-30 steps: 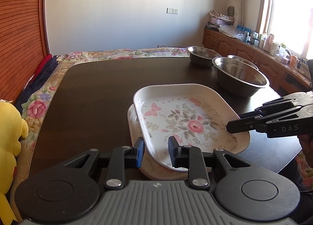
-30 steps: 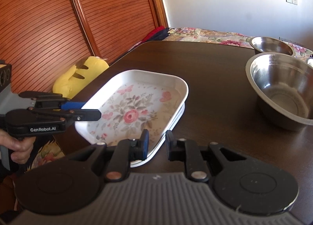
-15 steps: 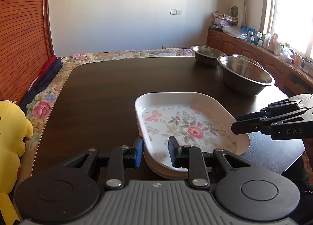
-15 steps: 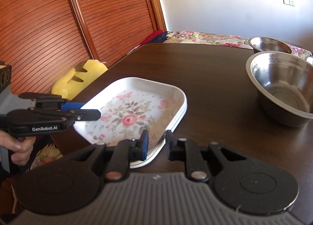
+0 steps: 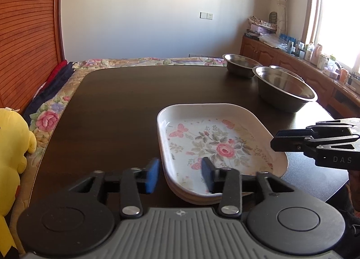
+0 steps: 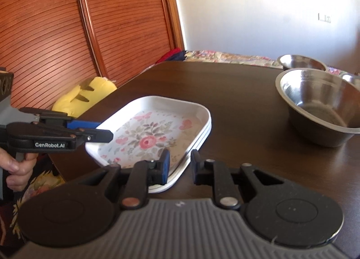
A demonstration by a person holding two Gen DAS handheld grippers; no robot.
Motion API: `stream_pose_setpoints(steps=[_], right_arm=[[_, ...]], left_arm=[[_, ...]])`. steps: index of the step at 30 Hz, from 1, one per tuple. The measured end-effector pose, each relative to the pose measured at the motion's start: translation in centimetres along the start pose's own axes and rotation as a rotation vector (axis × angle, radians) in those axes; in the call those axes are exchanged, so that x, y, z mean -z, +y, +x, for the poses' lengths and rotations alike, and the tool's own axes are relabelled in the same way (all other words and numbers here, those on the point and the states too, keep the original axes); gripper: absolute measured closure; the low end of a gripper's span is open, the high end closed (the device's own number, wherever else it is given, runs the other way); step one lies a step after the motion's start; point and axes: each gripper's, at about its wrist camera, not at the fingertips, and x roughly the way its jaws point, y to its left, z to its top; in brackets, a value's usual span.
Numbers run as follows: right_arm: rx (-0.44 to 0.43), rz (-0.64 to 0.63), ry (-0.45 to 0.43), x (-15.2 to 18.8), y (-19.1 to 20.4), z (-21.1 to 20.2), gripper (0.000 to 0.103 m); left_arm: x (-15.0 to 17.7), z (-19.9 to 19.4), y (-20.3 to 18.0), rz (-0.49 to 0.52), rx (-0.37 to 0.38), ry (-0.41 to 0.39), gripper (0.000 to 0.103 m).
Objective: Organize plates and bowls
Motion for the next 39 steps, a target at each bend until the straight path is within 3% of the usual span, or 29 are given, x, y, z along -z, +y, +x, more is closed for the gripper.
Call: stream_pose_setpoints(steps=[3, 8, 13, 21, 25, 29, 32, 37, 39], right_arm=[[0.015, -0.008, -0.036, 0.3, 0.5, -0.5, 0.082], [0.035, -0.014, -0.080, 0.6, 0.7, -1.3, 0.082], [0.053, -0.002, -0.109, 0.9, 0.6, -1.8, 0.081], [0.081, 0.021, -0.145, 1.4, -0.1, -2.5, 0.079], [0.119, 0.026, -0.173, 1.3, -1.1, -3.5, 0.076], [0.162, 0.037, -0.197, 1.3, -2.6, -4.9, 0.066], [0.215, 0.031, -0.235, 1.5, -4.0, -6.3, 0.051], [0.304, 0.026, -0.272, 1.7, -7.0, -7.9, 0.045], [0.323, 0.041, -0.284, 1.8, -8.4, -8.4, 0.037]], left_arm=[[0.0, -0.2, -0.3, 0.005, -0.004, -0.010, 0.041], [-0.4, -0.9, -0.7, 0.017, -0.013, -0.042, 0.038], [-0.7, -1.3, -1.3, 0.015, -0.003, -0.068, 0.026], [-2.4, -0.5, -3.7, 0.048, 0.032, -0.105, 0.024], [-3.6, 0.3, -5.5, 0.064, 0.053, -0.130, 0.018], [-4.6, 1.7, -7.4, 0.079, 0.074, -0.139, 0.012], [-5.2, 3.0, -8.7, 0.087, 0.088, -0.137, 0.009], [-6.2, 5.1, -10.7, 0.085, 0.111, -0.134, 0.006], [-6.6, 5.9, -11.6, 0.087, 0.120, -0.132, 0.006]])
